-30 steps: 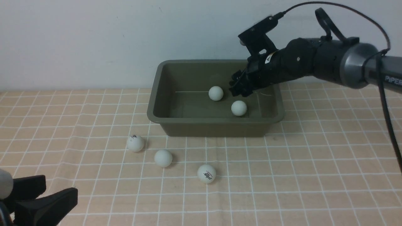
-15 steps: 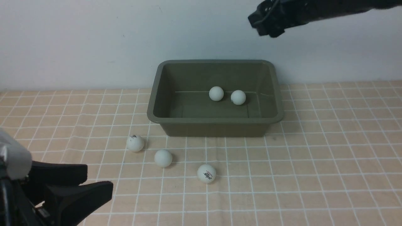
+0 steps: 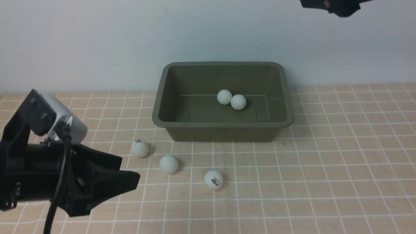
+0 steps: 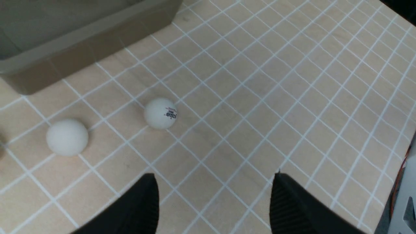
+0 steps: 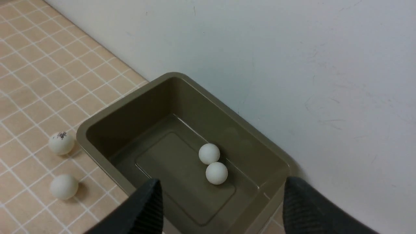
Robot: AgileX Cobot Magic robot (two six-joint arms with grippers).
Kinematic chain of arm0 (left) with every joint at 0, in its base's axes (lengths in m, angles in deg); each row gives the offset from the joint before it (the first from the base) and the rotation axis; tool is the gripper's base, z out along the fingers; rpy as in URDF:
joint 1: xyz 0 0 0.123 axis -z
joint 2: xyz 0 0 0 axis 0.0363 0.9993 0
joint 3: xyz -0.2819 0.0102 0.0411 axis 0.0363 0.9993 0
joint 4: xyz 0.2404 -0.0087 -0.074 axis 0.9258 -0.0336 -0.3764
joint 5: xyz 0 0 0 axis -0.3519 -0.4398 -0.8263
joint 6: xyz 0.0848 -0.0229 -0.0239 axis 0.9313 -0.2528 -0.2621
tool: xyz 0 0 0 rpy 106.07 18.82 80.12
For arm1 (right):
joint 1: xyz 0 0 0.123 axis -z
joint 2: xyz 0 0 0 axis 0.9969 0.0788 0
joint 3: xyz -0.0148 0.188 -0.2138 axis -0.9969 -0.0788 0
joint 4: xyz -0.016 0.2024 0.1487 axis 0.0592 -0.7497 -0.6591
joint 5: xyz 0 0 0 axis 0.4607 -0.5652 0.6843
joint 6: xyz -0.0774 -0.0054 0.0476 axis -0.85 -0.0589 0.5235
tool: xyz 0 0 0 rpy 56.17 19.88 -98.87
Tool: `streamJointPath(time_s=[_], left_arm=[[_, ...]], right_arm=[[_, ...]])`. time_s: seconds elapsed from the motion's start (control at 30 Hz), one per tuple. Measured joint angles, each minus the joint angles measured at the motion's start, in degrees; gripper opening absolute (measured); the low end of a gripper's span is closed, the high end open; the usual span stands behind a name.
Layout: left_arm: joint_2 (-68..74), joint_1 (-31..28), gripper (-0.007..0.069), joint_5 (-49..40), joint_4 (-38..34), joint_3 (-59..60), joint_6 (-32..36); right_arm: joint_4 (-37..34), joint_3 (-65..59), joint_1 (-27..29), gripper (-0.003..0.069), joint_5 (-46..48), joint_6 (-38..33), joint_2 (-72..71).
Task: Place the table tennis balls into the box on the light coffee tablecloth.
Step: 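Reach for and grasp a ping pong ball on the table beside the basket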
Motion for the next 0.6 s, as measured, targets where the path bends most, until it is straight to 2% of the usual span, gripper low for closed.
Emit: streamJointPath(time_s=[0.13, 0.3, 0.4, 0.6], left_arm=[[2.89, 1.14, 0.0386, 0.98, 1.59, -4.85, -3.45], [6.78, 3.16, 0.0386, 4.33, 10.18, -11.99, -14.15], [8.63, 4.96, 0.0386, 4.40, 15.01, -14.38, -15.69], [10.26, 14.83, 0.0386, 5.28, 18.99, -16.50, -15.44]], right_arm=[[-0.19, 0.00, 0.00, 0.0456, 0.14, 0.00, 0.05], [-0.86, 0.00, 0.00, 0.0456, 0.14, -0.12, 0.05], [-1.06, 0.00, 0.00, 0.0456, 0.14, -0.12, 0.05], [-1.18, 0.00, 0.00, 0.0456, 0.01, -0.12, 0.05]])
